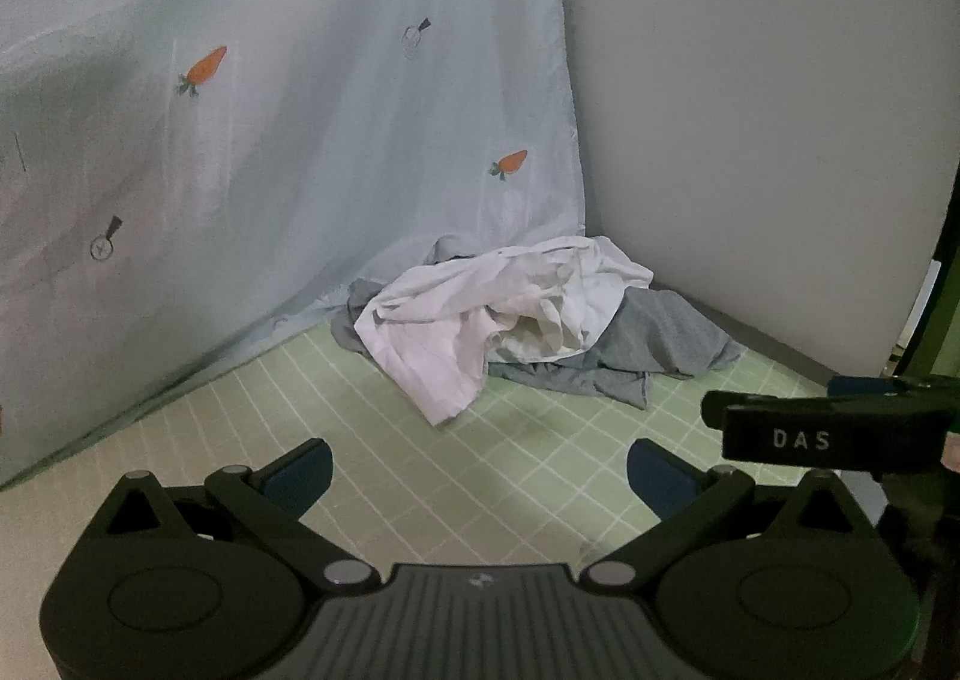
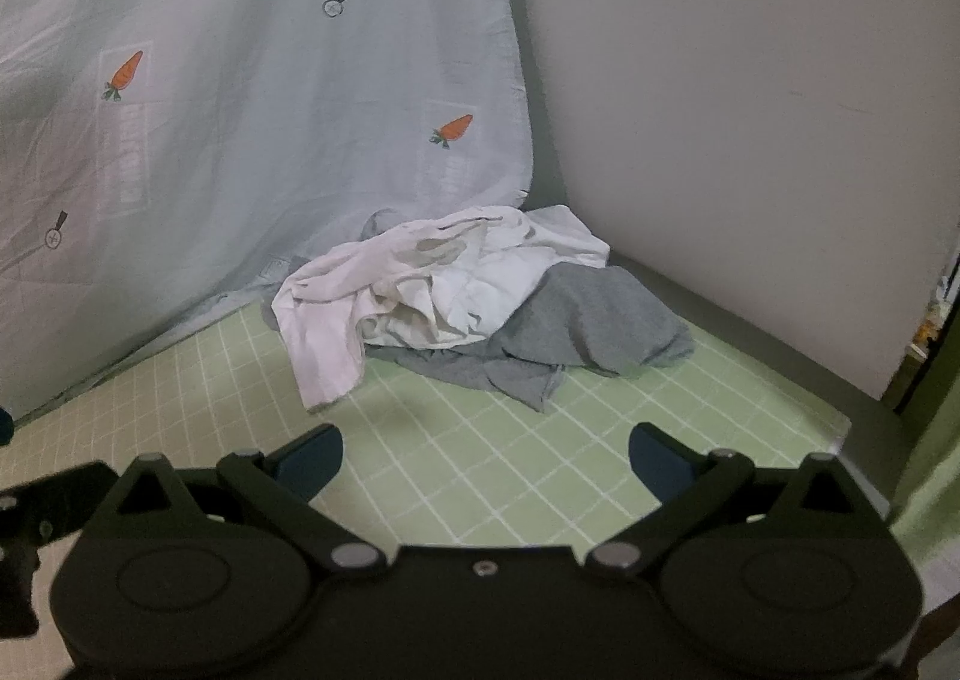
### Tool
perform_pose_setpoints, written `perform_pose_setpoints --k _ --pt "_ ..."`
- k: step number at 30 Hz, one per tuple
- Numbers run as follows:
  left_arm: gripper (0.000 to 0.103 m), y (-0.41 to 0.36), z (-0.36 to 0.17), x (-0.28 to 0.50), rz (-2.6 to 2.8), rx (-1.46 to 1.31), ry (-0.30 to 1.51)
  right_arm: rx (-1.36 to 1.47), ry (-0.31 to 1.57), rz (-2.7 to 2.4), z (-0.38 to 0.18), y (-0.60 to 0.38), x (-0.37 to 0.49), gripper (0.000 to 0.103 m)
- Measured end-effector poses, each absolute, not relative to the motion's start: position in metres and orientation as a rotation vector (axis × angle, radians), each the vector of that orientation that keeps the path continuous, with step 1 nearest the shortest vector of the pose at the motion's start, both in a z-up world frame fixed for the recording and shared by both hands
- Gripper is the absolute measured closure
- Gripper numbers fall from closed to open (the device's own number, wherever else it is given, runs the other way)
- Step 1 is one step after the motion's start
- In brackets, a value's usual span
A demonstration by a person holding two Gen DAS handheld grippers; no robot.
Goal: Fold clothes
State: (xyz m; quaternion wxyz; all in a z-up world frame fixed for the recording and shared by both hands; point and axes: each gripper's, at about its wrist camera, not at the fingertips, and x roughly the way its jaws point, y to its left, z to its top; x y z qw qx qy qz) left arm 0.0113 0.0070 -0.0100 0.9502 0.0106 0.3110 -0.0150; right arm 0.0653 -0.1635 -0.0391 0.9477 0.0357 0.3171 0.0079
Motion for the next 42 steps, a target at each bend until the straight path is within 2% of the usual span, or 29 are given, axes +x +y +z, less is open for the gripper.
perform_pose_setpoints --k 8,14,21,30,32,35,37,38,39,40,41,42 --pt "0.000 0.016 -0.018 0.042 -0.005 -0.027 0.686 0.131 0.643 0.080 -0.051 -0.169 0.115 0.000" --pt "0.000 0.028 -0.032 0.093 0.063 -0.054 0.745 0.124 0.689 0.081 -0.067 -0.175 0.174 0.000" --pt "0.004 0.059 -0.057 0.192 0.126 -0.119 0.812 0.242 0.746 0.045 -0.090 -0.194 0.270 0.000" --pt "0.004 0.105 -0.125 0.360 0.173 -0.225 0.883 0.429 0.794 -0.037 -0.133 -0.199 0.394 0.000" --pt "0.010 0.111 -0.144 0.390 0.156 -0.255 0.904 0.477 0.819 -0.044 -0.148 -0.198 0.411 0.000" --pt "0.039 0.119 -0.171 0.419 0.131 -0.330 0.946 0.489 0.802 -0.065 -0.156 -0.191 0.417 0.001" --pt "0.082 0.119 -0.177 0.426 0.106 -0.384 0.943 0.444 0.781 -0.066 -0.150 -0.185 0.411 0.016" --pt "0.086 0.116 -0.176 0.425 0.093 -0.387 0.930 0.397 0.760 -0.058 -0.145 -0.181 0.406 0.027" --pt "0.098 0.110 -0.171 0.423 0.093 -0.360 0.911 0.357 0.741 -0.042 -0.140 -0.178 0.401 0.034" --pt "0.100 0.105 -0.167 0.420 0.089 -0.331 0.894 0.318 0.721 -0.026 -0.136 -0.176 0.396 0.050" --pt "0.100 0.100 -0.163 0.416 0.080 -0.307 0.880 0.306 0.708 -0.016 -0.132 -0.176 0.391 0.061" --pt "0.101 0.096 -0.157 0.412 0.073 -0.292 0.869 0.294 0.695 -0.006 -0.129 -0.176 0.386 0.066"
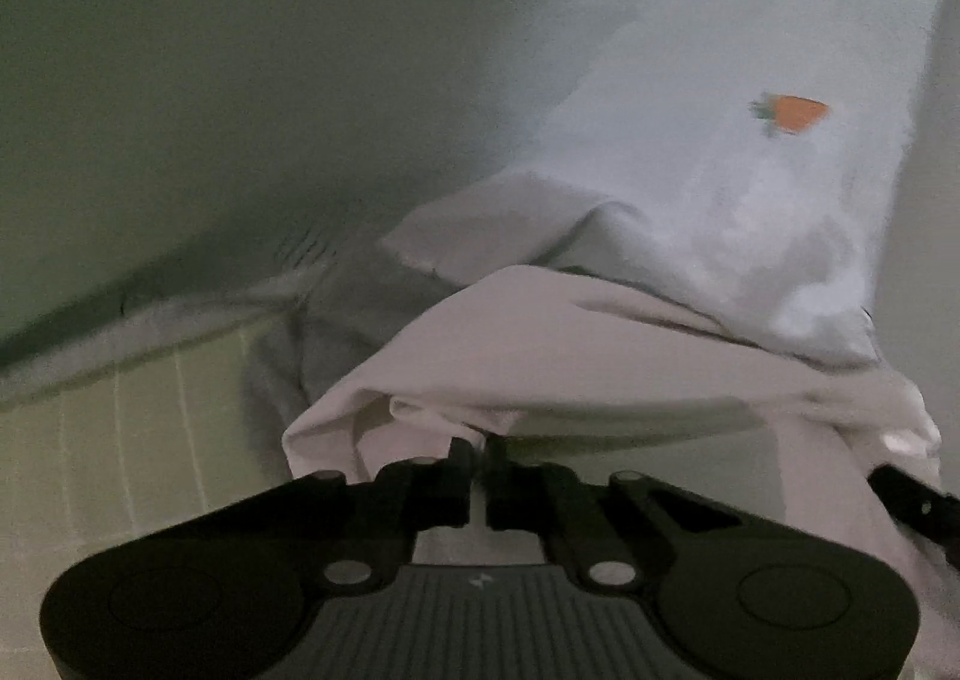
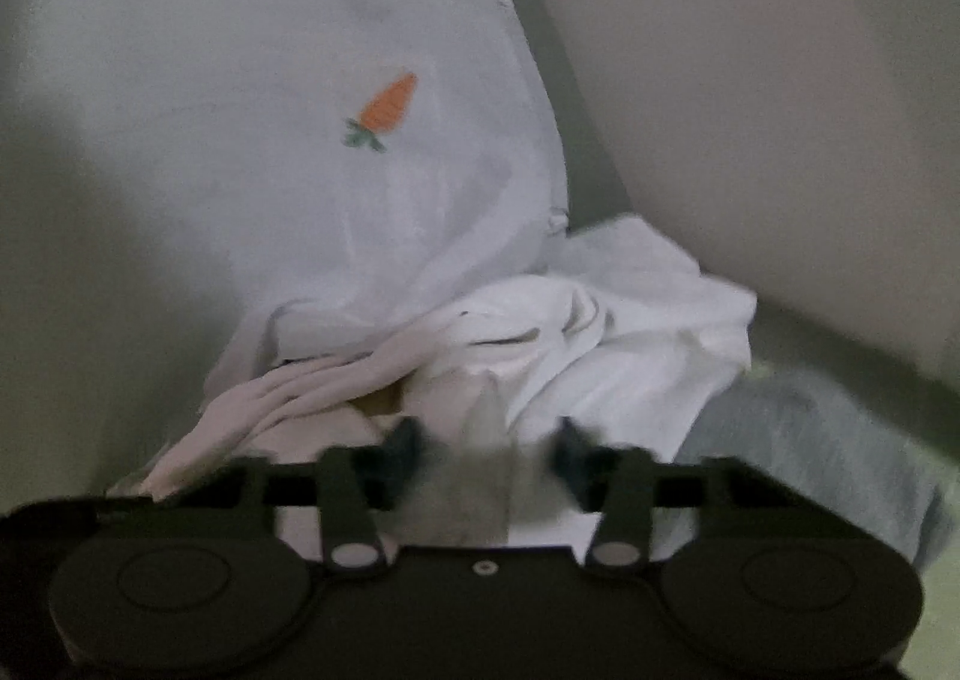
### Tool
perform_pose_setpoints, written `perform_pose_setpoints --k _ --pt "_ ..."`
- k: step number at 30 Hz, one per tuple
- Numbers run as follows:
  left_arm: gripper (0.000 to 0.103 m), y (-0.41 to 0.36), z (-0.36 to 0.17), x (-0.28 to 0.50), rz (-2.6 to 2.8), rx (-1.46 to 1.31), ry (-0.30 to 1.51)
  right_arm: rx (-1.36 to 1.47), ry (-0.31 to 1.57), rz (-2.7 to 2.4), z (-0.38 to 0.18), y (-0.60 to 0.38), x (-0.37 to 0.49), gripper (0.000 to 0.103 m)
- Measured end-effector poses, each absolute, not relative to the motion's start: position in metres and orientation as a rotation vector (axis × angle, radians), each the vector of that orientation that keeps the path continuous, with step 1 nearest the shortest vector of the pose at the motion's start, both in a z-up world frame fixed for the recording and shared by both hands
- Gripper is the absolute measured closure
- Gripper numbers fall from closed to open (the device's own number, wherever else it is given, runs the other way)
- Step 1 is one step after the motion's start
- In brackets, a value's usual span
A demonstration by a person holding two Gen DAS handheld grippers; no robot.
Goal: Fold clothes
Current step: 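Grasp the white shirt with the left gripper while the right gripper grasps it too, then lift the white shirt with both grippers and shake it out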
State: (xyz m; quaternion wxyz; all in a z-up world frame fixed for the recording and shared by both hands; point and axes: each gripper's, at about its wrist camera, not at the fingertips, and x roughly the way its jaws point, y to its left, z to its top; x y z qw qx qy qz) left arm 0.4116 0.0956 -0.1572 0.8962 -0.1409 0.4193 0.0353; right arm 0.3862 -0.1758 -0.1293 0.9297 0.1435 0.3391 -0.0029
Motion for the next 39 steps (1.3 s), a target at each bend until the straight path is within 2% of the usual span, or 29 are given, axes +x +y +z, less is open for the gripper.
perform_pose_setpoints --k 2,5,12,17,19,24,26,30,31,32,35,36,37,38,39 --pt "0.101 0.090 -0.146 0.403 0.055 -0.280 0.851 0.310 0.678 0.005 -0.124 -0.181 0.377 0.083" --pt "0.101 0.085 -0.120 0.381 0.045 -0.260 0.805 0.358 0.654 0.012 -0.112 -0.193 0.358 0.094" --pt "0.101 0.108 -0.057 0.285 0.112 -0.289 0.696 0.350 0.588 0.206 -0.067 -0.188 0.261 0.101" --pt "0.101 0.133 -0.013 0.178 0.154 -0.349 0.611 0.227 0.391 0.492 -0.011 -0.146 0.172 0.101" --pt "0.101 0.139 -0.006 0.135 0.175 -0.364 0.594 0.187 0.383 0.531 -0.007 -0.128 0.152 0.101" --pt "0.101 0.168 -0.025 0.049 0.319 -0.414 0.652 0.213 0.536 0.472 -0.028 -0.125 0.133 0.099" --pt "0.101 0.184 -0.040 0.024 0.349 -0.497 0.691 0.218 0.615 0.435 -0.046 -0.127 0.128 0.085" --pt "0.100 0.195 -0.055 0.005 0.422 -0.479 0.785 0.182 0.687 0.332 -0.066 -0.128 0.122 0.084" --pt "0.100 0.198 -0.058 0.007 0.422 -0.490 0.801 0.177 0.685 0.314 -0.068 -0.131 0.123 0.077" --pt "0.099 0.199 -0.059 0.009 0.417 -0.499 0.808 0.178 0.682 0.297 -0.070 -0.134 0.125 0.066" --pt "0.095 0.201 -0.059 0.014 0.423 -0.451 0.805 0.174 0.675 0.245 -0.076 -0.141 0.138 0.047" --pt "0.086 0.201 -0.058 0.016 0.428 -0.427 0.798 0.161 0.684 0.229 -0.078 -0.141 0.147 0.043" --pt "0.073 0.202 -0.059 0.019 0.430 -0.412 0.791 0.149 0.693 0.213 -0.081 -0.142 0.157 0.036" --pt "0.067 0.205 -0.060 0.024 0.427 -0.416 0.788 0.136 0.702 0.197 -0.084 -0.142 0.167 0.029" --pt "0.056 0.207 -0.063 0.029 0.423 -0.427 0.790 0.112 0.710 0.181 -0.091 -0.140 0.177 0.026"
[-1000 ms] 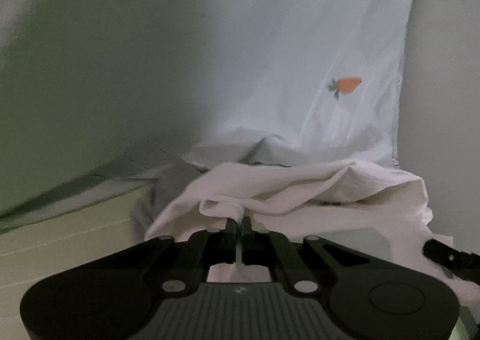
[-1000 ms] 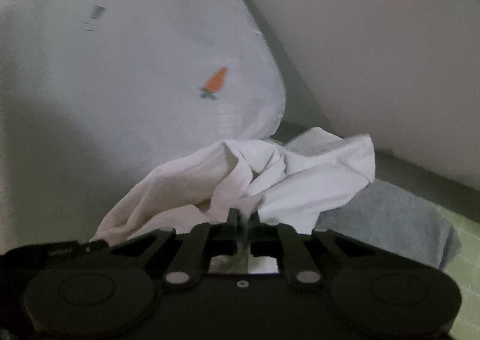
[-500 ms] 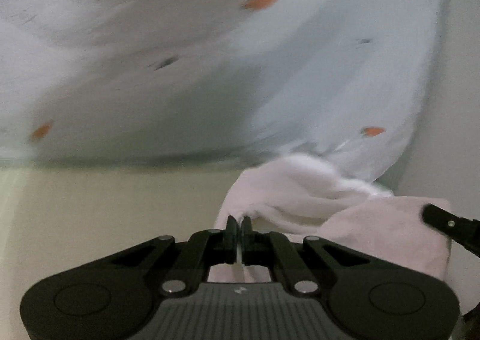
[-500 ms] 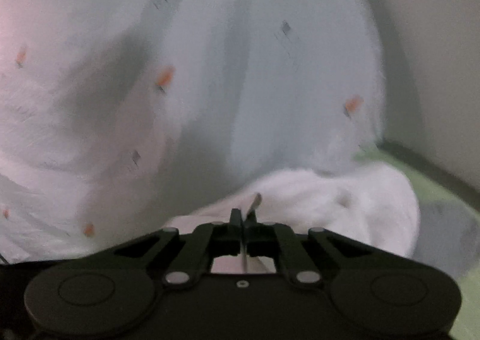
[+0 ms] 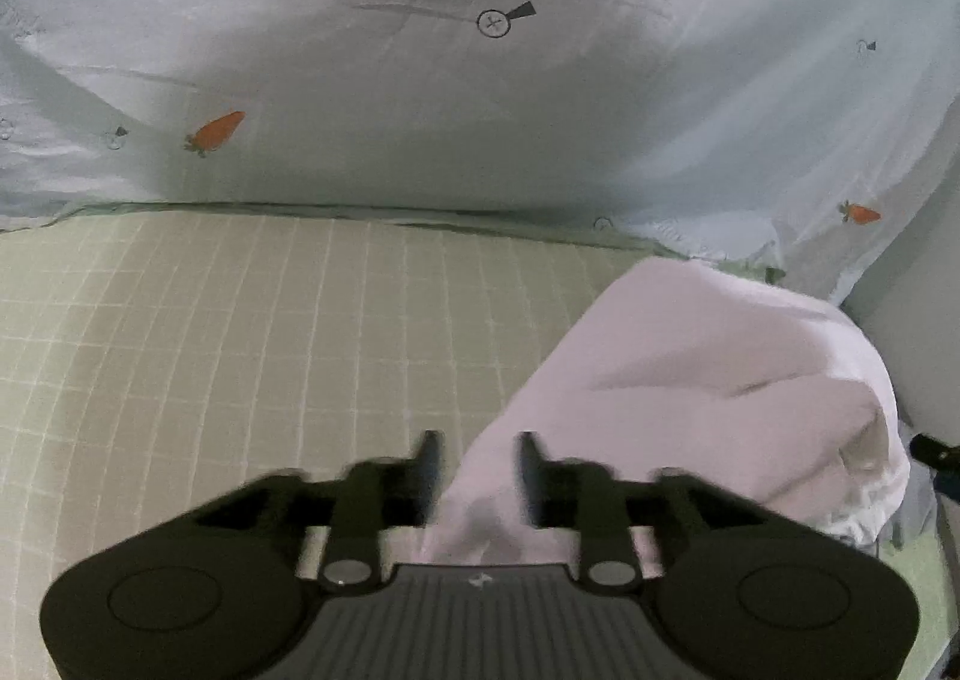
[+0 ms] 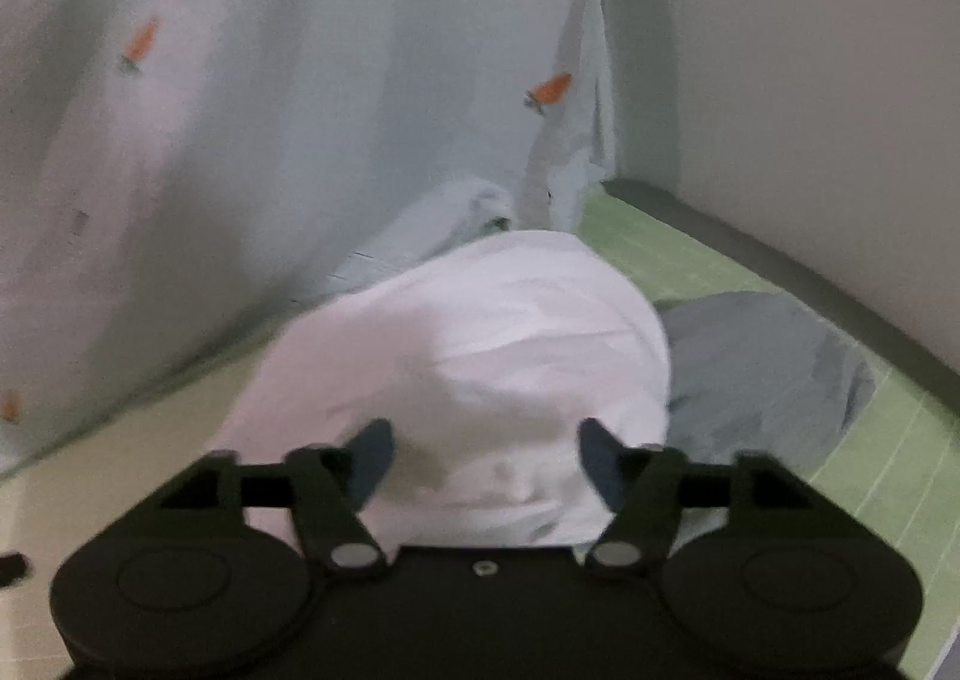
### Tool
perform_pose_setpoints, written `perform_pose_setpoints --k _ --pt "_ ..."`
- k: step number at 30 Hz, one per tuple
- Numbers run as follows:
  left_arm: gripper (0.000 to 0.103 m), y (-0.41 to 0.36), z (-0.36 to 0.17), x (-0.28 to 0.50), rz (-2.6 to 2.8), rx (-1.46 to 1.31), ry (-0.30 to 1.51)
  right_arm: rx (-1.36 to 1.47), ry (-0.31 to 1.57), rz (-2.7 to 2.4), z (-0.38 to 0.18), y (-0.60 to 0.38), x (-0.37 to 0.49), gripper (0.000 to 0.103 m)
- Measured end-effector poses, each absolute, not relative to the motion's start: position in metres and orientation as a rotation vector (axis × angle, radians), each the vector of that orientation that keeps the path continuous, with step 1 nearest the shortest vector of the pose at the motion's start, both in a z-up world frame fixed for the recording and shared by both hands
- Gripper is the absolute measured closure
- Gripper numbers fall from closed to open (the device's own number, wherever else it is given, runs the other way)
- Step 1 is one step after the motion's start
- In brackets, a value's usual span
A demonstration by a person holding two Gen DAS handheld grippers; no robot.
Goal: Fold clothes
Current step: 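Lift the white shirt with both grippers and shake it out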
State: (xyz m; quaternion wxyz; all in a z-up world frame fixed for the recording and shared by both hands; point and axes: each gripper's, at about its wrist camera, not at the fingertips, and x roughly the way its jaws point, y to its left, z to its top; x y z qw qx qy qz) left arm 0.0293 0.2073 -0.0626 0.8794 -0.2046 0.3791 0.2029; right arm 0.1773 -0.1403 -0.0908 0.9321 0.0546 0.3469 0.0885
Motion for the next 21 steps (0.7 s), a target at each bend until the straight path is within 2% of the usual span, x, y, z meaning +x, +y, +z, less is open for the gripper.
perform_pose_setpoints --k 4,6,8,12,14,15,16,17,18,19,20,21 --pt "0.037 0.219 -0.090 0.054 0.408 -0.463 0.867 0.004 0.785 0.122 -0.122 -0.139 0.212 0.015" --pt "0.032 0.220 -0.108 0.063 0.418 -0.479 0.913 -0.001 0.813 0.123 -0.137 -0.141 0.227 0.008" --pt "0.031 0.221 -0.126 0.073 0.427 -0.496 0.960 0.012 0.824 0.118 -0.149 -0.144 0.238 0.001" --pt "0.031 0.230 -0.158 0.096 0.417 -0.540 1.032 0.017 0.830 0.130 -0.167 -0.140 0.256 0.001" --pt "0.037 0.230 -0.166 0.106 0.403 -0.550 1.051 0.020 0.801 0.134 -0.167 -0.139 0.257 0.016" --pt "0.051 0.228 -0.168 0.111 0.393 -0.547 1.057 0.016 0.780 0.131 -0.165 -0.137 0.256 0.021" --pt "0.067 0.224 -0.167 0.115 0.377 -0.530 1.056 0.004 0.758 0.120 -0.163 -0.136 0.255 0.032" --pt "0.071 0.220 -0.166 0.119 0.361 -0.513 1.055 -0.007 0.736 0.109 -0.162 -0.134 0.254 0.047" --pt "0.078 0.216 -0.164 0.124 0.345 -0.496 1.054 -0.018 0.719 0.095 -0.159 -0.133 0.254 0.055" --pt "0.082 0.211 -0.163 0.128 0.330 -0.479 1.052 -0.029 0.702 0.081 -0.156 -0.131 0.254 0.071" --pt "0.083 0.207 -0.161 0.130 0.316 -0.456 1.049 -0.035 0.678 0.072 -0.150 -0.130 0.252 0.080" --pt "0.084 0.201 -0.158 0.129 0.309 -0.421 1.041 -0.041 0.654 0.063 -0.143 -0.129 0.251 0.083"
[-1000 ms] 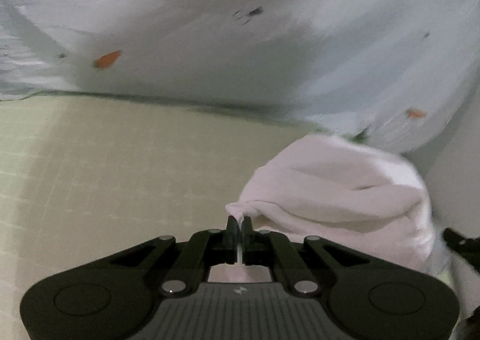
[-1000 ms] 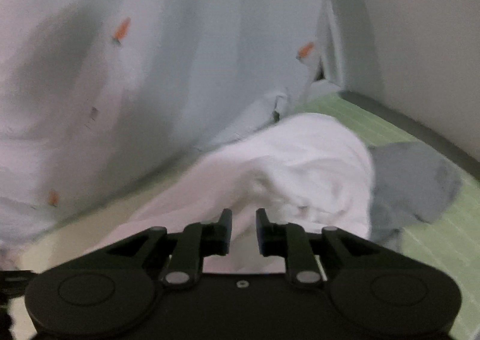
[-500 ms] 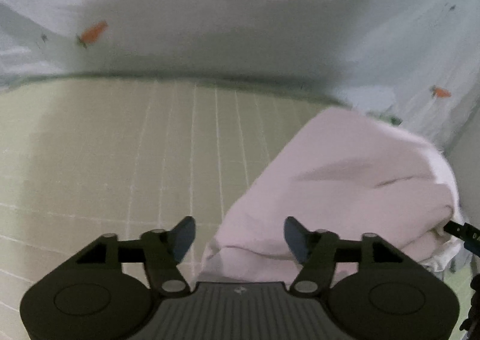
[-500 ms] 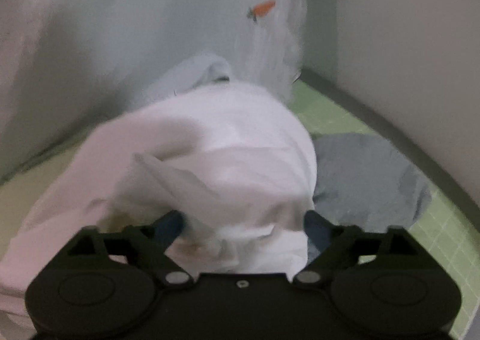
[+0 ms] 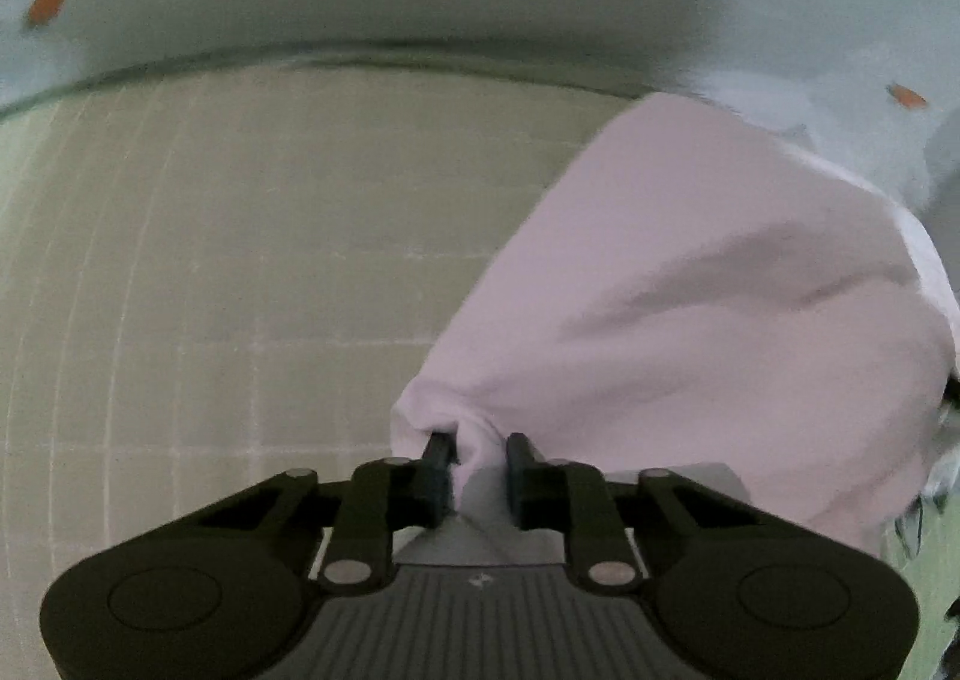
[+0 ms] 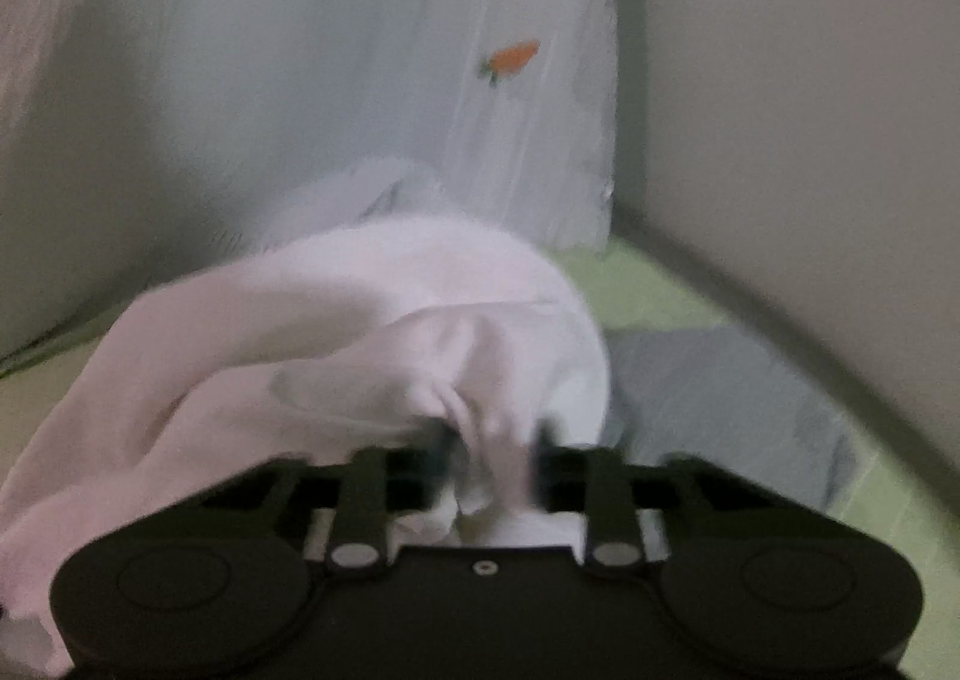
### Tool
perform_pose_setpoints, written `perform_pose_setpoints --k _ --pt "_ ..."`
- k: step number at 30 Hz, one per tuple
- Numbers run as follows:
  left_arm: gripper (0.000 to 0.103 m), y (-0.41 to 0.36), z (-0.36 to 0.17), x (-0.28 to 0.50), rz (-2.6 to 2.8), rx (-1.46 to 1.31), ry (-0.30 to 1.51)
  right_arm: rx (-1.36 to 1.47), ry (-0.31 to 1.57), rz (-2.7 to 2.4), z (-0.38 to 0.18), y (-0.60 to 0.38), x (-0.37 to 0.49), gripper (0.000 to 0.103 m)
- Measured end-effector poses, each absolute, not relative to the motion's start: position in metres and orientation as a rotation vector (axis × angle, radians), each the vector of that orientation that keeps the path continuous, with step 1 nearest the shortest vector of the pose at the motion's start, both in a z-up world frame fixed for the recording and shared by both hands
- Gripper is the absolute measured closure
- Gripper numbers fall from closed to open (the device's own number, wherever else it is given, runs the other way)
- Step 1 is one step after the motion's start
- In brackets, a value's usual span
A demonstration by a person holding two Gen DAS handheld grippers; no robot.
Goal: Fold clothes
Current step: 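Lift the white shirt with both grippers and shake it out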
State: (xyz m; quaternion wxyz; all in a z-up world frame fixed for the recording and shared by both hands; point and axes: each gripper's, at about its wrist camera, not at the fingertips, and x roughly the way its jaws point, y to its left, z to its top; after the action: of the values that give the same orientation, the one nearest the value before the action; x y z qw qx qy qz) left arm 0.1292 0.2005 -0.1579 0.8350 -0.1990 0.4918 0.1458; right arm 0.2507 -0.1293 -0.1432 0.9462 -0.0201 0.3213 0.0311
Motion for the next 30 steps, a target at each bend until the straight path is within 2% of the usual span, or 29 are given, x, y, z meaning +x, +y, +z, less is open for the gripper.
perform_pose_setpoints --k 2,5,13,20,24,27,29,30 --pt "0.085 0.192 -0.146 0.125 0.306 -0.377 1.009 -0.047 0.603 0.065 -0.126 -0.129 0.246 0.088" --pt "0.086 0.191 -0.120 0.106 0.298 -0.392 0.910 -0.043 0.520 0.105 -0.095 -0.126 0.234 0.091" --pt "0.087 0.186 -0.010 0.027 0.335 -0.315 0.598 -0.123 0.207 0.330 -0.006 -0.075 0.156 0.093" --pt "0.088 0.209 0.057 -0.075 0.467 -0.289 0.391 -0.126 -0.040 0.512 0.061 -0.046 0.057 0.093" --pt "0.088 0.229 0.076 -0.136 0.581 -0.276 0.336 -0.076 -0.057 0.611 0.078 -0.032 0.017 0.094" --pt "0.087 0.242 0.068 -0.172 0.666 -0.253 0.366 -0.055 0.007 0.691 0.067 -0.010 0.009 0.093" --pt "0.080 0.260 0.050 -0.190 0.745 -0.281 0.446 -0.102 0.126 0.736 0.050 0.012 0.004 0.088" --pt "0.077 0.267 0.040 -0.197 0.784 -0.300 0.487 -0.135 0.199 0.729 0.036 0.024 0.004 0.073"
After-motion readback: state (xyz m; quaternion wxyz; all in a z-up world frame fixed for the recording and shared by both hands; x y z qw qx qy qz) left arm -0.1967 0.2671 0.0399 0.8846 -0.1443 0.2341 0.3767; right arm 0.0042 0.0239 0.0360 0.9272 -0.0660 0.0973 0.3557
